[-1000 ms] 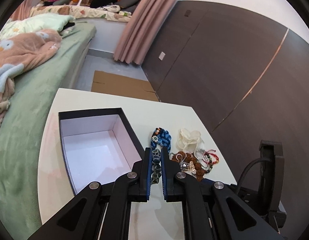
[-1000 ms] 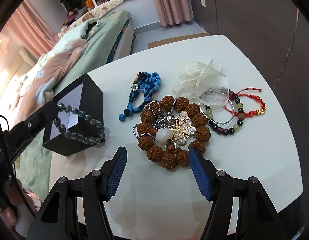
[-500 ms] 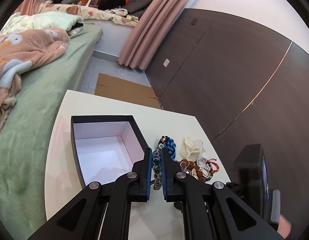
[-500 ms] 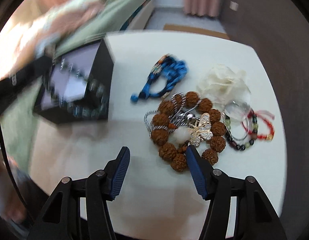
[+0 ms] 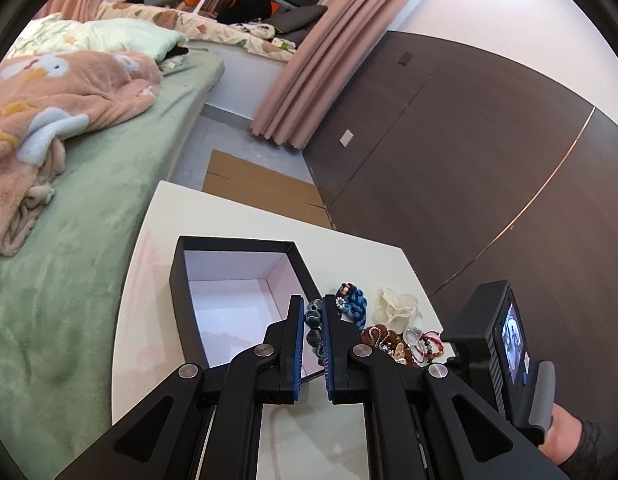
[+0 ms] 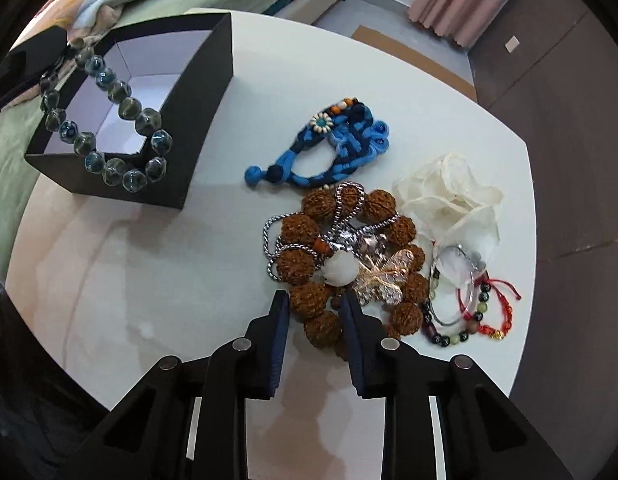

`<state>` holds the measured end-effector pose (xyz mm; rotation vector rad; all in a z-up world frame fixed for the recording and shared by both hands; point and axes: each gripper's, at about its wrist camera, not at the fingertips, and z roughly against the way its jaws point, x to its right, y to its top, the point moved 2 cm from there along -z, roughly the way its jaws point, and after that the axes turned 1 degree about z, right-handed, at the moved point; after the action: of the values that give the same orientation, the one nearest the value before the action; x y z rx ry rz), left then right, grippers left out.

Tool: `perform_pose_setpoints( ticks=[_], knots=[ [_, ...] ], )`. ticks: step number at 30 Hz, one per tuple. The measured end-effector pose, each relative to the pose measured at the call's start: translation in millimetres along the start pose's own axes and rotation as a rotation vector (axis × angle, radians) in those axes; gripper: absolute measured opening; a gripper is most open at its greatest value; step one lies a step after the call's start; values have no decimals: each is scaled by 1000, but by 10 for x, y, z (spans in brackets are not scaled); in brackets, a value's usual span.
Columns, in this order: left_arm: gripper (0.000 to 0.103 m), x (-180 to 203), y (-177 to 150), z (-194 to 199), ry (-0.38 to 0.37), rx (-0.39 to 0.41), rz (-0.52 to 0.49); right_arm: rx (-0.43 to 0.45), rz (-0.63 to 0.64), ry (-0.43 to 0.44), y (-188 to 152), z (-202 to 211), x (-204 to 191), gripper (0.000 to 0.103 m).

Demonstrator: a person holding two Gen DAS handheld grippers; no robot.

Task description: Organize jewelry

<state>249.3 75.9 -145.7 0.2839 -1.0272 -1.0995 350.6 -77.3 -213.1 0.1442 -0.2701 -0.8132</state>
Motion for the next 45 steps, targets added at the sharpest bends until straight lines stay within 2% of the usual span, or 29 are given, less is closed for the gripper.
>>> perform_pose_setpoints(
  ticks=[6, 9, 13, 15, 18, 23, 31, 35, 37, 41, 45],
  knots=[
    [8, -33, 4, 103, -10, 17, 13, 20, -26, 35, 22, -61, -4, 28],
    [8, -25, 18, 188, -14, 25, 16, 14, 14, 20, 80, -97, -55, 34],
    [8, 0, 92, 334, -22, 41, 21, -16, 8, 46, 101, -91, -14, 22],
    [8, 28, 146, 432, -24, 60, 15, -47, -2, 111, 97, -63, 6, 20],
    [8, 66, 210, 577, -30, 87, 5, -64, 5, 141, 56, 55, -6, 19],
    [8, 99, 276, 668, -40, 97, -2, -40, -51, 250, -37, 315, 63, 19],
    [8, 251, 402, 608, -48, 82, -63, 86, -252, 527, -166, 616, 401, 19],
    [8, 306, 408, 563, -40, 66, -80, 171, -462, 675, -359, 523, 806, 19],
    [8, 324, 396, 548, -39, 61, -83, 189, -560, 694, -437, 382, 927, 19],
    [8, 385, 369, 507, -35, 52, -101, 156, -667, 618, -612, 125, 1149, 20],
    [8, 422, 341, 474, -30, 46, -109, 151, -653, 644, -615, 53, 1117, 22]
  ],
)
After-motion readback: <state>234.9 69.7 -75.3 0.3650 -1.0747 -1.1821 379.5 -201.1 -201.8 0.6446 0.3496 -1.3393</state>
